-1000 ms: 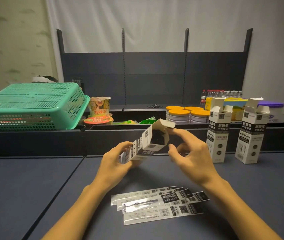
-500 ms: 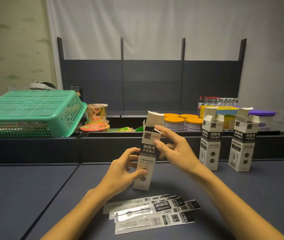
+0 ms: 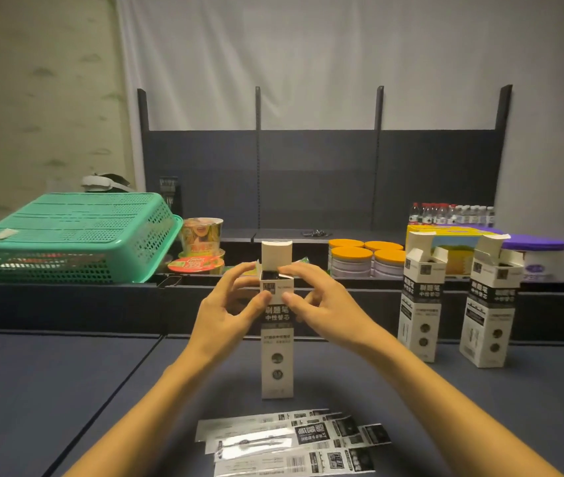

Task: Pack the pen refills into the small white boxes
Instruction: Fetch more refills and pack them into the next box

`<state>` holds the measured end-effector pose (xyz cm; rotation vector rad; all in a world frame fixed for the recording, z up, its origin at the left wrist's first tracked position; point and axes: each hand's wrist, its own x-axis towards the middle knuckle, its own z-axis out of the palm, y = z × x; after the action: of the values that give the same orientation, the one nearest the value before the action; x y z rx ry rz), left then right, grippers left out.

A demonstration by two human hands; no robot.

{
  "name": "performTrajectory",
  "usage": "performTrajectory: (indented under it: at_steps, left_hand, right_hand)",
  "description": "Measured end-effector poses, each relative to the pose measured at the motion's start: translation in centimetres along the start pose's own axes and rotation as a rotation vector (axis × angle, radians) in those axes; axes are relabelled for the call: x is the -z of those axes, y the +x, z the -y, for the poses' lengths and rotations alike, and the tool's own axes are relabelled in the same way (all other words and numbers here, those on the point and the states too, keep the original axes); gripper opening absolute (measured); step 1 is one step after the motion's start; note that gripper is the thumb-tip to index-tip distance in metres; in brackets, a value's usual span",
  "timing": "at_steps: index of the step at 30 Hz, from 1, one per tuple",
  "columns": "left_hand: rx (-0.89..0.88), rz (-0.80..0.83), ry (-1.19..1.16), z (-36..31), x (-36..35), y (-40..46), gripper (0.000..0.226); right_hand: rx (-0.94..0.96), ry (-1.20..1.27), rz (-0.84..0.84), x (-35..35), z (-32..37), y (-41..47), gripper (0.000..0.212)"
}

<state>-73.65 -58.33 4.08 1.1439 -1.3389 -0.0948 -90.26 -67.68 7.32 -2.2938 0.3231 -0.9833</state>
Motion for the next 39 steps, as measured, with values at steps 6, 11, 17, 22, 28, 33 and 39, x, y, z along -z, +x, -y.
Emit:
performTrajectory:
  at_steps: [6,11,17,22,28,33,39]
  left_hand:
    - [0.017,0.037,0.003,-0.9,-0.6,-0.3,0.037]
    - [0.042,0.067,0.02,-1.1,-0.6,-0.1,0.04]
    - [0.051,0.065,0.03,-1.1,-0.6,0.1,0.036]
    - [0.072,0.08,-0.014,-1.0,-0.6,0.2,0.04]
    - [0.073,0.094,-0.033,-0.9,-0.5,0.4,0.031]
    - [0.062,0.084,-0.047,-0.9,-0.4,0.2,0.034]
    - [0.017,0.097,-0.02,-0.9,-0.5,0.2,0.042]
  right_hand:
    - [0.013,0.006,0.011,0.1,0.2,-0.3,0.039]
    - [0.058,-0.005,-0.064,0.3,0.4,-0.4,0.035]
    - [0.035,0.118,-0.178,0.8,1.0,0.0,0.024]
    - [0.028,0.084,-0.199,1.2,1.1,0.7,0.031]
    - [0.048,-0.015,-0.181,1.1,1.0,0.6,0.013]
    - [0.063,-0.049,-0.184,1.1,1.0,0.5,0.014]
    - [0.153,-0.163,-0.191,1.2,1.0,0.5,0.016]
